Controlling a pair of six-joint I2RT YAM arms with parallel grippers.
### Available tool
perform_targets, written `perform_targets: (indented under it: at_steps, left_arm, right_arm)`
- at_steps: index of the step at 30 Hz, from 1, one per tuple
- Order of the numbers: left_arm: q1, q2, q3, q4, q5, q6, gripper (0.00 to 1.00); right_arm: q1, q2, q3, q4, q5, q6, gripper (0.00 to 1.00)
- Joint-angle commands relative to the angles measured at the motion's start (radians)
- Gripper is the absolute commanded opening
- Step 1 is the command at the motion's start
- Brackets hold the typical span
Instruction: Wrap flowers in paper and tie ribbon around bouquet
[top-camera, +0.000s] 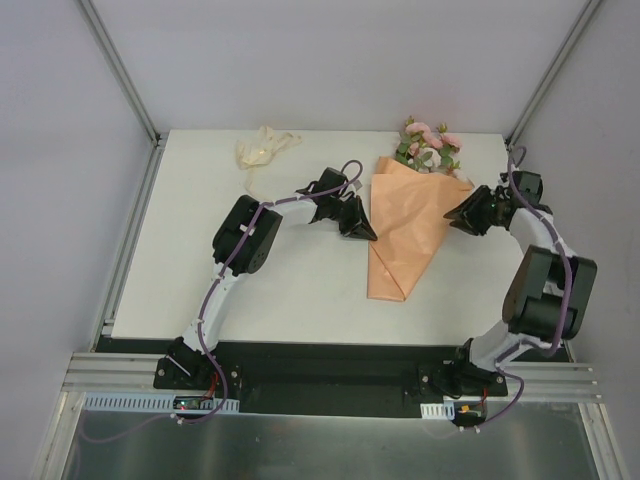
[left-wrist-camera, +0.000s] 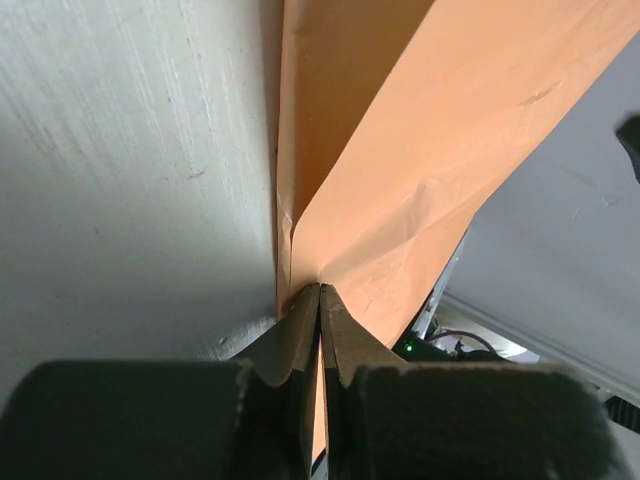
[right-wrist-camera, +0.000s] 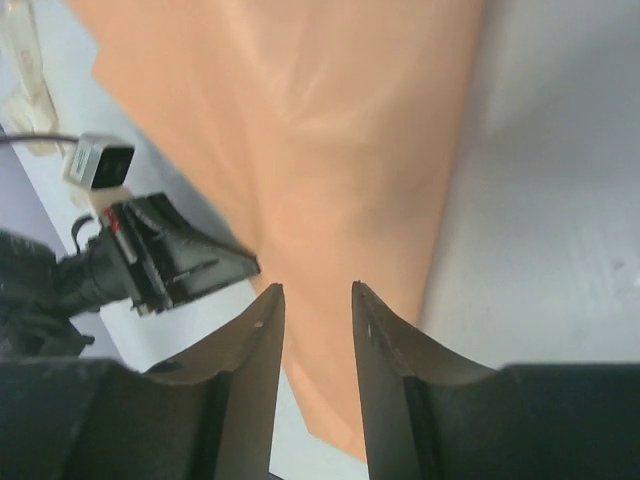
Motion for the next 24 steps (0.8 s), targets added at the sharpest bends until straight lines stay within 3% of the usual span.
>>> perform_targets:
  at_steps: [1,3,5,6,10,14,19,24]
  left_arm:
    - [-0.003,0.002,-0.002,-0.09,-0.02,0.068,0.0]
    - [-0.005,0.001,-0.002,-0.092,-0.018,0.068,0.0]
    - [-0.006,0.004,0.0,-0.092,-0.008,0.069,0.0]
    - [-0.006,0.004,0.001,-0.09,-0.005,0.078,0.0]
    - [-0.011,-0.05,-0.04,-0.092,-0.043,0.115,0.0]
    - [-0.011,-0.086,-0.043,-0.095,-0.038,0.127,0.05]
    - [-0.048,-0.229,-0.115,-0.109,-0.083,0.164,0.11]
    - [-0.092,-0.278,-0.099,-0.095,-0.12,0.132,0.08]
  right_arm:
    - [0.078,-0.281,-0.13,-0.02,0.102,-0.063,0.39]
    - [0.18,-0.312,-0.16,-0.012,0.015,-0.061,0.41]
    - [0.263,-0.302,-0.203,0.005,-0.023,-0.055,0.37]
    - [0.335,-0.302,-0.229,0.026,-0.009,-0.028,0.24]
    - [0.441,-0.306,-0.391,0.23,0.054,0.069,0.03]
    - [0.486,-0.211,-0.399,0.216,0.118,0.043,0.01]
    - [0.507,-0.223,-0.441,0.235,0.155,0.032,0.01]
    - [0.509,-0.213,-0.424,0.229,0.155,0.026,0.01]
